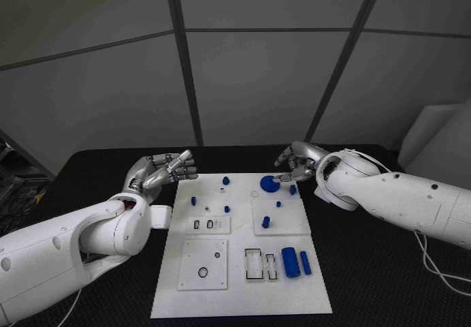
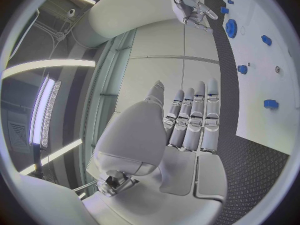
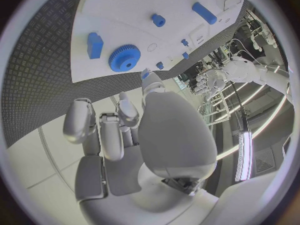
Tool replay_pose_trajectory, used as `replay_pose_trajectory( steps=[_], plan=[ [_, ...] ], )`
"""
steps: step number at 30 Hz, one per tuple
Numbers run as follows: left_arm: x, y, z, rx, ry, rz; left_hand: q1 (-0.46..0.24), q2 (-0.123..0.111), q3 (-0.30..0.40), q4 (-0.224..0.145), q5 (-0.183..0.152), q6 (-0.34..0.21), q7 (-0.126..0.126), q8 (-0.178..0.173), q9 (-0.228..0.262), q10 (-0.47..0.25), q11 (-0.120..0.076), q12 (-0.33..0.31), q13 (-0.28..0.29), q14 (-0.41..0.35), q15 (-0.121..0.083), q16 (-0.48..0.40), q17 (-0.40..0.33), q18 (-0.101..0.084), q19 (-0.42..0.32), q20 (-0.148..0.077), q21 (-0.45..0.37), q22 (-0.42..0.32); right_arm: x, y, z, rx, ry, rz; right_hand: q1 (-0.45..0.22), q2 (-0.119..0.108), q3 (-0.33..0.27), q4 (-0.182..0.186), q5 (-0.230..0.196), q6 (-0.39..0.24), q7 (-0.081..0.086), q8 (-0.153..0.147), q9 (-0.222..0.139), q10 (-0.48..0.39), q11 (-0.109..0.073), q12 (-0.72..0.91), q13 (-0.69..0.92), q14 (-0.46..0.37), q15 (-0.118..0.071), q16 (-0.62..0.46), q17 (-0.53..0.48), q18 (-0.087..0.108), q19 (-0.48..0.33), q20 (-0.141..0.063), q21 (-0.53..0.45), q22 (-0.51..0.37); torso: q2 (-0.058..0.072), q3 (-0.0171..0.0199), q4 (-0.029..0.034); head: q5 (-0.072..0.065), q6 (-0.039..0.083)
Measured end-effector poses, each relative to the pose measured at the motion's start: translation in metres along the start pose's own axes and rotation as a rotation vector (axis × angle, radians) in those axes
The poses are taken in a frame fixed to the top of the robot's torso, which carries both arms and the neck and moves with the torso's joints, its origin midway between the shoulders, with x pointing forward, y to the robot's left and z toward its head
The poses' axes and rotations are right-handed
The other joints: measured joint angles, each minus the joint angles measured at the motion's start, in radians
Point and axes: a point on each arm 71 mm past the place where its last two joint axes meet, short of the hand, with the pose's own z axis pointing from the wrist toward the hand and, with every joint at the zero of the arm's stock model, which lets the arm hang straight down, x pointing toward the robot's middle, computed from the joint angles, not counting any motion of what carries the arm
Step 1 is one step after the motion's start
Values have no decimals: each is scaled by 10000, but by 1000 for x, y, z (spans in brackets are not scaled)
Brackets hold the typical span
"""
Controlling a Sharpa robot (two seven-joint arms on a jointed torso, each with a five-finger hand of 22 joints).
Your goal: Assemble the parts on the task board
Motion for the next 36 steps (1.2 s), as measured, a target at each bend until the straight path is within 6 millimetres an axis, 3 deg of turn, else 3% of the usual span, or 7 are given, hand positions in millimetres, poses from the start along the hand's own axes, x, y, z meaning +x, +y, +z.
replay_pose_trajectory(
  steps=[6, 14, 36],
  plan=[
    [0, 0, 0, -10, 15, -9, 0, 0, 0, 0, 0, 0, 0, 0, 0, 0, 0, 0, 0, 0, 0, 0, 0, -1, 0, 0, 0, 0, 6, 2, 5, 164, 523, -37, 41, -33, -69, 69, 0, -77, 16, 60, 1, 215, 25, 541, 663, -36, 36, 74, -1, 1, -1, 1, 1, 57, 2, -15, 1, -19, -37],
    [0, 1, 0, -20, 30, -17, 0, 0, 0, 0, 0, 0, 0, 0, 0, 0, 0, 0, 0, 0, 0, 0, -1, 0, 0, 0, 0, 1, 13, 7, 10, 150, 930, -137, 173, 99, -69, 69, 0, -77, 16, 176, 1, 286, 26, 792, 1016, -1, 72, 95, -2, 1, 33, 35, 40, 85, 3, -23, 1, -13, -82],
    [0, 1, 1, -30, 37, -22, 0, 0, 0, 0, 0, 1, -1, 1, 0, 0, 0, -38, 0, 0, 0, 0, 11, 0, 0, 0, 0, 3, 16, 8, 17, 163, 1064, -737, 453, 379, 96, -97, 88, 85, -73, 353, 21, 321, -10, 1099, 1377, -1, 72, 150, -4, 3, 32, 36, 80, 174, -4, -12, -7, 29, -180]
  ],
)
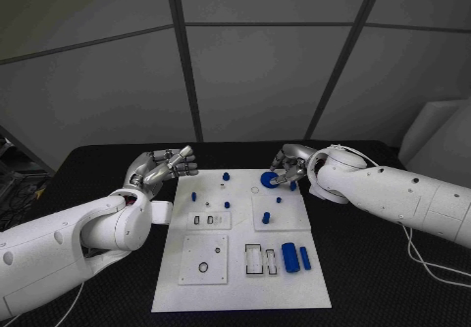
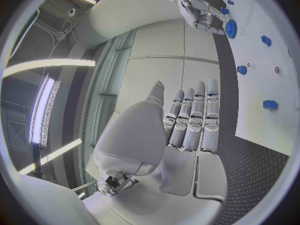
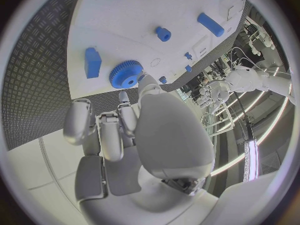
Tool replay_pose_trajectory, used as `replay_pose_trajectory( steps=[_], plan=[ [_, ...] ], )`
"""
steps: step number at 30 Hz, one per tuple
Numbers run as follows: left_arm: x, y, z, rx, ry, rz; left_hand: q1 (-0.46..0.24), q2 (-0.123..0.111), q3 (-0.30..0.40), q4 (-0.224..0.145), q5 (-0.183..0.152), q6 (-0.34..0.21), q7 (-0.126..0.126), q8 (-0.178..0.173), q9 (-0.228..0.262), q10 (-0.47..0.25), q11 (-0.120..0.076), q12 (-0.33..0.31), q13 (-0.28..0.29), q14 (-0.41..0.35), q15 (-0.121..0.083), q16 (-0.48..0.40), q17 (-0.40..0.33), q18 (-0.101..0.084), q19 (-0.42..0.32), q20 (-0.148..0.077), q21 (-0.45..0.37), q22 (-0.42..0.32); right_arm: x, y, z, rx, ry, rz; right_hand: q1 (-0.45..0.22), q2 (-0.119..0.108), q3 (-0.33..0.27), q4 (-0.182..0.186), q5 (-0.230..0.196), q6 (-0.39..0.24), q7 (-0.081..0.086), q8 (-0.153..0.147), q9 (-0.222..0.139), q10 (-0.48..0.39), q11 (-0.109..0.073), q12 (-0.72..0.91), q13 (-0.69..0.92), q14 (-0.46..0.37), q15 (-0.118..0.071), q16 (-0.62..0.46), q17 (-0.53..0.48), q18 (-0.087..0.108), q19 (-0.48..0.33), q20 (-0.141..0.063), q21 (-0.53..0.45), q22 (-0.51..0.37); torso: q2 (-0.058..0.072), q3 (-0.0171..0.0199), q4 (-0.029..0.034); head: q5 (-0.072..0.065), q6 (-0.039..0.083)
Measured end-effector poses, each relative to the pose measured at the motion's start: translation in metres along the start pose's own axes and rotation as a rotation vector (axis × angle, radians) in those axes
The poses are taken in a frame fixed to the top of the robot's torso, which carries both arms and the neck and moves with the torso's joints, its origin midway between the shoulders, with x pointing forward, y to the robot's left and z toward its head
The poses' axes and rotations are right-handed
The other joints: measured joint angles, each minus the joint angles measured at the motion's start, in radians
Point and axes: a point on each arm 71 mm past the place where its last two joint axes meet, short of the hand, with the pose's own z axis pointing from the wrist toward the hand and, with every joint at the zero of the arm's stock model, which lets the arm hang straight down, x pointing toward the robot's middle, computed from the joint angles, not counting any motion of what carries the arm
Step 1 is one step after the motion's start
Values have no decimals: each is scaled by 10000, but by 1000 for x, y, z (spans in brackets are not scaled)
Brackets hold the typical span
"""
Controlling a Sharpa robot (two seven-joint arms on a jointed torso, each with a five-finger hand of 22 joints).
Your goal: Assemble the parts on the task board
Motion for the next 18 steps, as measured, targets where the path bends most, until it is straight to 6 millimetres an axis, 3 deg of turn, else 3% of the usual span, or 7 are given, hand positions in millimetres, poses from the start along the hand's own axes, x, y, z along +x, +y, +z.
replay_pose_trajectory(
  steps=[18],
  plan=[
    [0, 0, 0, -8, 1, 0, 0, 0, 0, 0, 0, 0, 0, 0, 0, 0, 0, 0, 0, 0, 0, 0, -2, 0, 0, 0, 0, -7, 3, 0, 4, 21, 282, -465, 83, 83, 53, -53, -1, 116, 3, 77, -4, 36, -37, 48, 97, 0, -1, -1, -1, 1, 0, 0, 39, 36, 0, -2, -7, 14, -64]
  ],
)
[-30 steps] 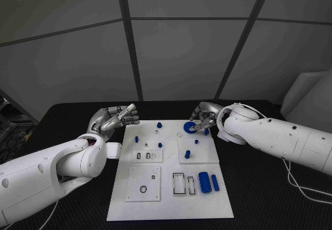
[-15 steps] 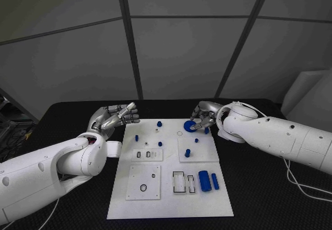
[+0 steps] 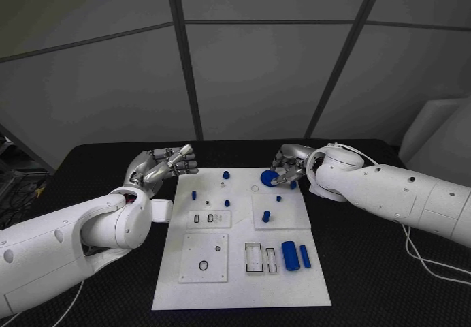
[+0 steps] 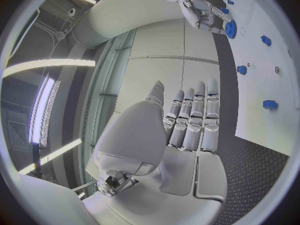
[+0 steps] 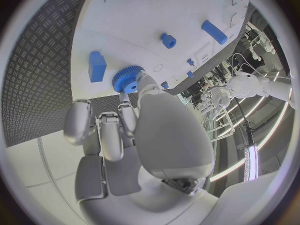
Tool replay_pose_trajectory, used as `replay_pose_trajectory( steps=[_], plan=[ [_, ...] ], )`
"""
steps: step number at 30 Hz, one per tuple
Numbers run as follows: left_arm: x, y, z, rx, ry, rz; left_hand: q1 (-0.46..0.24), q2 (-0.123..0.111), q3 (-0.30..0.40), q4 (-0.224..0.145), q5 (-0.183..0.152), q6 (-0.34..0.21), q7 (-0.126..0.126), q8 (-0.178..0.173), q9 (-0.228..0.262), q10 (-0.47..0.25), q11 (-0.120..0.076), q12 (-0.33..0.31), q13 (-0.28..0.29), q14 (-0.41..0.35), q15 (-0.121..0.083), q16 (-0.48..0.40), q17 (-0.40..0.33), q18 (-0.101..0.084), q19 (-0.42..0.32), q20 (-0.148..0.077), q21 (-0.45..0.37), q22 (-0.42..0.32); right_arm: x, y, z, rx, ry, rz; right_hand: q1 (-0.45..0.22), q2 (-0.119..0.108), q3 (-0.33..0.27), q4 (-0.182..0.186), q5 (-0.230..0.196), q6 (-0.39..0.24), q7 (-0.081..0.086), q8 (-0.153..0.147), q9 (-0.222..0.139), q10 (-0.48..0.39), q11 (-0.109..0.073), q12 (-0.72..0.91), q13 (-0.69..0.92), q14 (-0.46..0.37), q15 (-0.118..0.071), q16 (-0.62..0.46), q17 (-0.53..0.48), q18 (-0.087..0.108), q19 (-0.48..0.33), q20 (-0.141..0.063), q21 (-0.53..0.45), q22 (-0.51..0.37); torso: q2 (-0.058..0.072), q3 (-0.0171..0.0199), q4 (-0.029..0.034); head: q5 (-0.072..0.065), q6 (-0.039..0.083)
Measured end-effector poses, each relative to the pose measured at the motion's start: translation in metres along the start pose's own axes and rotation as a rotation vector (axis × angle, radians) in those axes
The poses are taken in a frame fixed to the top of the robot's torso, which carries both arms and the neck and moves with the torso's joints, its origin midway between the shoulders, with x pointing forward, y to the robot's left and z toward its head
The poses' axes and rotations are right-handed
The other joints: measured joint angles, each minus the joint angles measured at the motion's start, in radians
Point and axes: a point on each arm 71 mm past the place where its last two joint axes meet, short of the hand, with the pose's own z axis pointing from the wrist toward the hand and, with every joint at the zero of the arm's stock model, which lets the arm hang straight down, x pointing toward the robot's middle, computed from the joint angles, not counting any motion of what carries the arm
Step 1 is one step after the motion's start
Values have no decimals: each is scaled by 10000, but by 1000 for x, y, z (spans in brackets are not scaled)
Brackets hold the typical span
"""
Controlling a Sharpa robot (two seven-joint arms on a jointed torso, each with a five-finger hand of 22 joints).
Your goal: Assemble the parts on the task board
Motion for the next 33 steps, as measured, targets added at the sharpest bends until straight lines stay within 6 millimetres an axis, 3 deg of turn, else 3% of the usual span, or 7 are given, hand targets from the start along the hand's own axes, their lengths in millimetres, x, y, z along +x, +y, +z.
replay_pose_trajectory(
  steps=[14, 22, 25, 28, 33],
  plan=[
    [0, 0, 0, -3, -1, 0, 0, 0, 0, 0, 0, 0, 0, 0, 0, 0, 0, 0, 0, 0, 0, 0, -1, 0, 0, 0, 0, 1, 0, 3, 3, -30, -16, -64, 97, 343, 168, -170, 36, 703, -141, 243, 41, 198, -125, 260, 329, -4, -4, 37, -1, 0, 72, -73, 69, 142, 0, 4, 0, -9, -12],
    [0, 0, 0, -5, -7, 3, 0, 0, 0, 0, 0, 0, 0, 0, 0, 0, 0, 0, 0, 0, 0, 0, -1, 0, 0, 0, 0, 2, 1, 4, 2, 11, -163, -156, 34, 465, 291, -297, 60, 1106, -283, 329, 33, 376, -231, 374, 484, -5, -144, 78, -2, 1, 165, -165, 154, 282, -2, 5, 0, -16, -27],
    [0, 0, 0, -7, -9, 4, 0, 0, 0, 0, 0, 0, 0, 0, 0, 0, 0, 0, 0, 0, 0, 0, -2, 0, 0, 0, 0, 2, 2, 5, 1, 14, -247, -202, 100, 531, 432, -351, -146, 1162, -336, 327, 32, 411, -268, 376, 484, 19, -168, 78, -2, 0, 216, -216, 196, 366, -3, 8, 0, -16, -27],
    [-1, 0, 0, -9, -10, 4, 0, 0, 0, 0, 0, 0, 0, 0, 0, 0, 0, 0, 0, 0, 0, 0, -2, 0, 0, 0, 0, 2, 3, 6, -1, -11, -364, -260, 143, 573, 506, -394, -155, 1163, -336, 323, 3, 411, -267, 376, 484, 19, -167, 116, -2, -161, 292, -216, 263, 473, -3, 11, 0, -12, -18],
    [-1, 0, 0, -13, -13, 6, 0, 0, 0, 0, 0, 0, 0, 0, 0, 0, 0, 0, 0, 0, 0, 0, -2, 0, 0, 0, 0, 2, 4, 14, -6, -255, -655, -385, 198, 616, 576, -410, -181, 1161, -335, 260, 1, 411, -267, 427, 484, 19, -167, 116, -2, -161, 362, -210, 311, 625, -3, 17, -8, -10, -10]
  ],
)
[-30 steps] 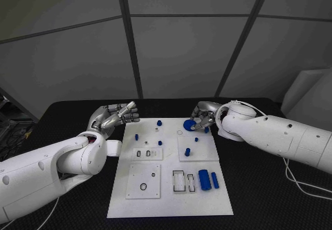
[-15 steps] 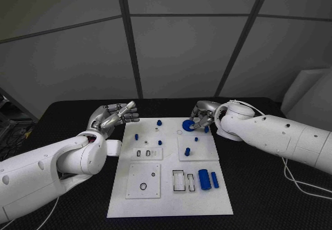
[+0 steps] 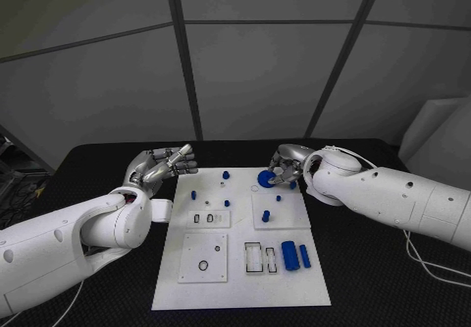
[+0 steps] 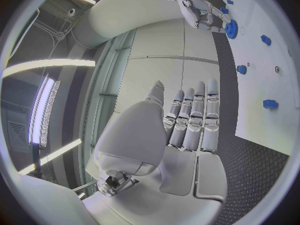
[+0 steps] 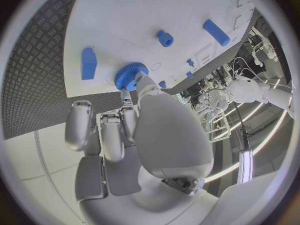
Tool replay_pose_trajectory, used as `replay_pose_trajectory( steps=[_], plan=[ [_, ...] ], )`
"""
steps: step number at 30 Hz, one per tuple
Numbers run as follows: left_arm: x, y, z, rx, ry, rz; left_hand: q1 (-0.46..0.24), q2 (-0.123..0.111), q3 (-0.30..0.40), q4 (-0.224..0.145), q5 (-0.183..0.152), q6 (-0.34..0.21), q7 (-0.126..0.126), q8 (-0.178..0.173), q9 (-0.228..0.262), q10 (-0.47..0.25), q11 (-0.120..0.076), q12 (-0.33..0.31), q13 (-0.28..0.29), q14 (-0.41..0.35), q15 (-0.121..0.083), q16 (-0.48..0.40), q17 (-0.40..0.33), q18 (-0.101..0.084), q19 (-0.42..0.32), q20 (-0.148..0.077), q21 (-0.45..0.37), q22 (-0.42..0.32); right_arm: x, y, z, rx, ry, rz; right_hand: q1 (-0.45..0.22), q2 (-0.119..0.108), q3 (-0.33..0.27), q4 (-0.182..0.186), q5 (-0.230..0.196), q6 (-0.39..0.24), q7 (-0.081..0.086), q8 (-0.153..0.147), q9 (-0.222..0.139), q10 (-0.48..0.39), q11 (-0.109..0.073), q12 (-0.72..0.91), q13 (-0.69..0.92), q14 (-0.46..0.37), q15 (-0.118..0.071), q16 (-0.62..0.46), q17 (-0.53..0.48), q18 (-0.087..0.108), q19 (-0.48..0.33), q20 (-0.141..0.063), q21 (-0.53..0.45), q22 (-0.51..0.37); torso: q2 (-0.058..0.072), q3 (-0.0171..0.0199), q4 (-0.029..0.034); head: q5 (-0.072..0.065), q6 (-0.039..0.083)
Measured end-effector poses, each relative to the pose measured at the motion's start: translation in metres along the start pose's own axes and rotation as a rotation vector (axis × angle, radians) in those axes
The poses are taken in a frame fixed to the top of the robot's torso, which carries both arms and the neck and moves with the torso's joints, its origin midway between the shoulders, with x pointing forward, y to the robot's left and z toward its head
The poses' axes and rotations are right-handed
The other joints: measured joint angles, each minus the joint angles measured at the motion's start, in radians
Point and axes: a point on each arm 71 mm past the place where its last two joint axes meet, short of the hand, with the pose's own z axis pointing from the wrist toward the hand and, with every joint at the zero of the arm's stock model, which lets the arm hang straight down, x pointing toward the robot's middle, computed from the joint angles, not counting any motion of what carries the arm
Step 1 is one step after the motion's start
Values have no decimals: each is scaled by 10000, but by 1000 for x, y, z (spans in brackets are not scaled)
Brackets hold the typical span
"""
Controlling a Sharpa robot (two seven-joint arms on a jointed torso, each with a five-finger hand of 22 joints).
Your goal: Assemble the parts on the task board
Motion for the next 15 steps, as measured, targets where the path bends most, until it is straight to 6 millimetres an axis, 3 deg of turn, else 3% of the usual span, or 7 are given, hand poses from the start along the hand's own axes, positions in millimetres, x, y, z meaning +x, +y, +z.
replay_pose_trajectory(
  steps=[15],
  plan=[
    [0, 0, 0, -16, -5, 1, 0, 0, -29, -29, 0, 0, 0, -46, 0, 0, 0, 0, 0, 0, 0, -56, 17, 0, 0, 0, 0, -10, -4, 42, -13, -1089, -930, -205, 11, 10, 43, -17, -2, -5, 0, -51, -22, 73, 0, 39, 4, 0, 1, 43, 0, 2, 69, -2, 42, 111, -3, -11, 7, 35, 1]
  ],
)
